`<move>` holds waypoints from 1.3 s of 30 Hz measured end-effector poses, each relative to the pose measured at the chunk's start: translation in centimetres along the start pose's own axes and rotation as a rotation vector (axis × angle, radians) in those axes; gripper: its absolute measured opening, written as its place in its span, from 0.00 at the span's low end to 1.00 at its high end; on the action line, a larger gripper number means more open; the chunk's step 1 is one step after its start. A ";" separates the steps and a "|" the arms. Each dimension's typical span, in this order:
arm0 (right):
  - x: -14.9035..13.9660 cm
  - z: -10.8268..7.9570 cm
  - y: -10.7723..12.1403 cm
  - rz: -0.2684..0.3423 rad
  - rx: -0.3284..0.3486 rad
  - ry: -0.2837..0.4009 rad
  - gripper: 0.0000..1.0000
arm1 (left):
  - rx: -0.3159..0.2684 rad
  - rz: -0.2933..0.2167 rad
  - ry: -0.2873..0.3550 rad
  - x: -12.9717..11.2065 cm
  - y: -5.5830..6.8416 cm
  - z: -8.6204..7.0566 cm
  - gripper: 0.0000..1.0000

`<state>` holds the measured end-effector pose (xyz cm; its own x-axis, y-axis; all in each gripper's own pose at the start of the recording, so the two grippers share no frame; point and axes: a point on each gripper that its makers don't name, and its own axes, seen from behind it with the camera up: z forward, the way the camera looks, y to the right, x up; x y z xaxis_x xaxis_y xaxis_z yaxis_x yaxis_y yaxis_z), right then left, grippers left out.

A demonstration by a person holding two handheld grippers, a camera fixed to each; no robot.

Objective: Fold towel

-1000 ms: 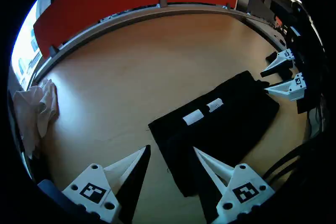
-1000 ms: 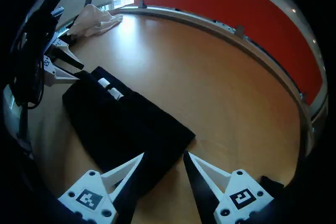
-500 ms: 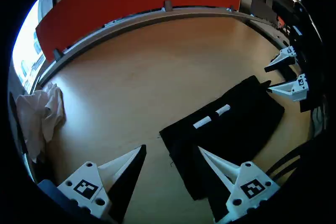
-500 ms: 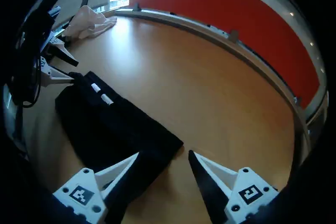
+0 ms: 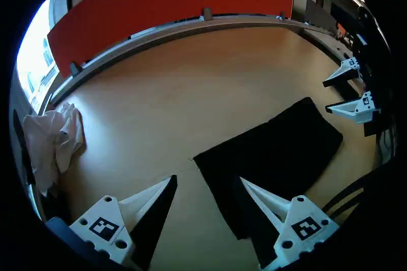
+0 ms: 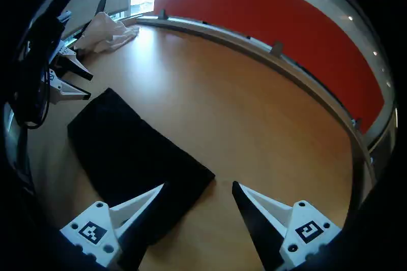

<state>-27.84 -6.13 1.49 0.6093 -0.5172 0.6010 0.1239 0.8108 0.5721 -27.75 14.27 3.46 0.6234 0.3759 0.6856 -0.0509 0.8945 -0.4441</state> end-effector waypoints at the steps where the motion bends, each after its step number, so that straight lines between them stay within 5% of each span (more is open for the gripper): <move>1: -0.1 -0.2 -0.1 0.000 0.001 0.001 0.94 | -0.001 0.001 0.000 -0.2 0.1 -0.2 0.80; 26: -4.1 -4.6 -3.4 0.043 0.023 0.000 0.94 | -0.002 -0.082 -0.005 -5.0 2.4 -4.5 0.79; 39: -4.5 -4.6 -3.7 0.020 0.042 -0.002 0.94 | 0.025 -0.121 0.010 -5.5 1.9 -5.2 0.80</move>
<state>-27.39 -5.54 -5.86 0.6096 -0.5015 0.6139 0.0789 0.8090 0.5825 -27.24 12.63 -4.17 0.6340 0.2624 0.7274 0.0060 0.9390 -0.3440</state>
